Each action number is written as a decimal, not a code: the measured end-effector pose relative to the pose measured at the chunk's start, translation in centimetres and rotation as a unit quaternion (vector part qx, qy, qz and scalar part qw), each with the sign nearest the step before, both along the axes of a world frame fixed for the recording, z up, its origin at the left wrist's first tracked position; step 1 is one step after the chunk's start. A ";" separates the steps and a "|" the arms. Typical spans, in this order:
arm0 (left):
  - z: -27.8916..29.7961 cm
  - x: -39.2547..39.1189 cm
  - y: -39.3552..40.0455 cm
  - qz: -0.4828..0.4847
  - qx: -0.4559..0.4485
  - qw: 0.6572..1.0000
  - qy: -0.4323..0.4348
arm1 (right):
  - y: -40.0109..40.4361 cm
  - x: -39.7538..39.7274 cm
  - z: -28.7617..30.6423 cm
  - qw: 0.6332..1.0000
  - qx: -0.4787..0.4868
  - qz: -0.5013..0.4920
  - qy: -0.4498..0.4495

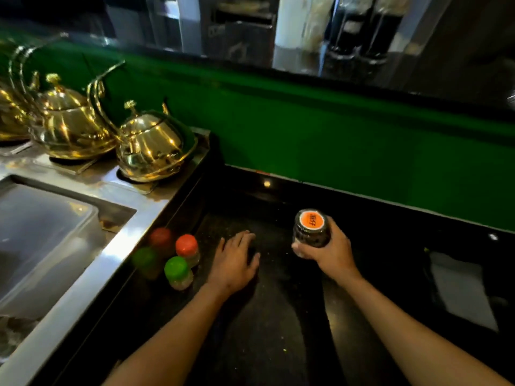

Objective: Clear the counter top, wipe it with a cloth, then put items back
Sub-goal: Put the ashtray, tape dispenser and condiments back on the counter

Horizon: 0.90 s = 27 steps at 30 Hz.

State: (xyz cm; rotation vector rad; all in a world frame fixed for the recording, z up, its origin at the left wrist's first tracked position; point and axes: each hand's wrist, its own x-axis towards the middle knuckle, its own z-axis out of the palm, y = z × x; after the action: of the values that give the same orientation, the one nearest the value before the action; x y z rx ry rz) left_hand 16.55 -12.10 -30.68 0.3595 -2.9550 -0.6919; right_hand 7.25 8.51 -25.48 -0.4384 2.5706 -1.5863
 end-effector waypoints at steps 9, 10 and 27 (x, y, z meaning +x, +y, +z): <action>18.3 -9.1 4.5 -0.149 -0.096 0.945 0.275 | 5.6 -0.9 14.2 0.986 -0.083 0.025 0.142; 20.7 -10.0 4.9 -0.156 -0.109 0.932 0.307 | 6.0 -1.3 16.1 0.983 -0.090 0.021 0.159; 28.6 -21.9 4.5 -0.073 -0.182 0.970 0.141 | 6.0 -18.2 29.4 0.974 -0.083 -0.090 0.191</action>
State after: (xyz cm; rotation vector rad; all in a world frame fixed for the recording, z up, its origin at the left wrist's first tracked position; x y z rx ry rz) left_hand -5.32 -7.59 -2.05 0.0104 -2.7696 -0.1782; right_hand -10.92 14.53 3.91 -0.5933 2.8325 -1.9593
